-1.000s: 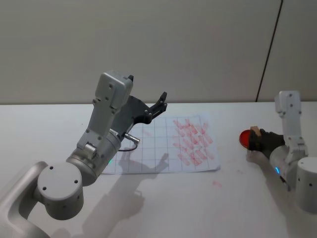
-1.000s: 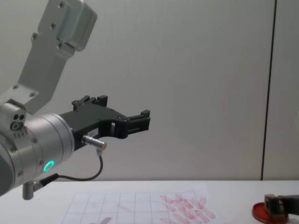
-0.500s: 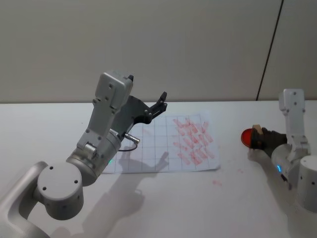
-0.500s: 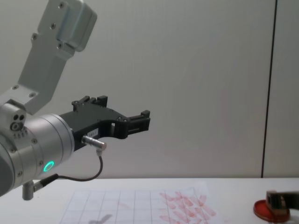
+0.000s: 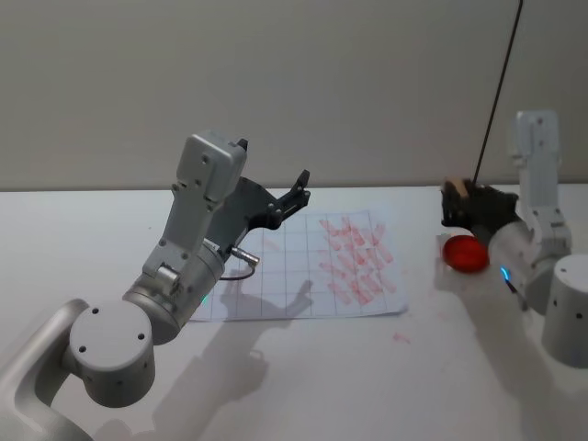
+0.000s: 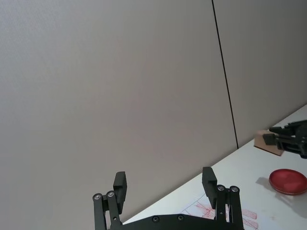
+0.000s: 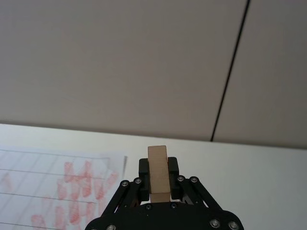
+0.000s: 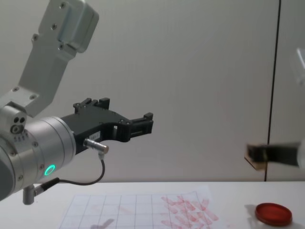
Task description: Use the one hand to pick up the stamp and affix it onto the A4 paper.
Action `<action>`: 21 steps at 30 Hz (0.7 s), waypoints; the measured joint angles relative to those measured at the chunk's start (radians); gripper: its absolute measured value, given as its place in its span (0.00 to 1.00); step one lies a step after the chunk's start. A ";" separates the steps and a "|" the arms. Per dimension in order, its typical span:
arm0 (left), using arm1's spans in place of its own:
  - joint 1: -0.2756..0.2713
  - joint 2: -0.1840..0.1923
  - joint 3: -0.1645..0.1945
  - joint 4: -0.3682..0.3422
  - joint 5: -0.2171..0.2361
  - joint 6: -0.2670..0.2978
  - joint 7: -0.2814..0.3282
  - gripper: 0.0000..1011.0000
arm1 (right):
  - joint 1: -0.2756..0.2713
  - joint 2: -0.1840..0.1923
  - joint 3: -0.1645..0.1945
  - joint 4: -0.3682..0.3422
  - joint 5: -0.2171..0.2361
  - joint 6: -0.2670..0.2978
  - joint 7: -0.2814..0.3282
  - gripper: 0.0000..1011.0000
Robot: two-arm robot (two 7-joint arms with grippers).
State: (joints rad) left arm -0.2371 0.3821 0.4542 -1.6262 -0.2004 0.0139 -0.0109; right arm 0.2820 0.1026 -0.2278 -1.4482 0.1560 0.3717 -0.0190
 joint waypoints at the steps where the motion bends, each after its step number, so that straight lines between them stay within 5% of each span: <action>1: 0.000 0.000 0.000 0.000 0.000 0.000 0.000 0.99 | 0.000 -0.003 -0.004 -0.011 -0.004 0.001 0.004 0.21; 11: 0.000 0.000 0.000 0.000 0.000 0.000 0.000 0.99 | 0.007 -0.042 -0.052 -0.064 -0.056 0.040 0.040 0.21; 21: 0.000 0.000 0.000 0.000 0.000 0.000 0.000 0.99 | 0.023 -0.085 -0.092 -0.018 -0.087 0.093 0.049 0.21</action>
State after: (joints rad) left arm -0.2372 0.3821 0.4542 -1.6262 -0.2004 0.0139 -0.0109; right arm 0.3045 0.0173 -0.3195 -1.4660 0.0686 0.4645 0.0302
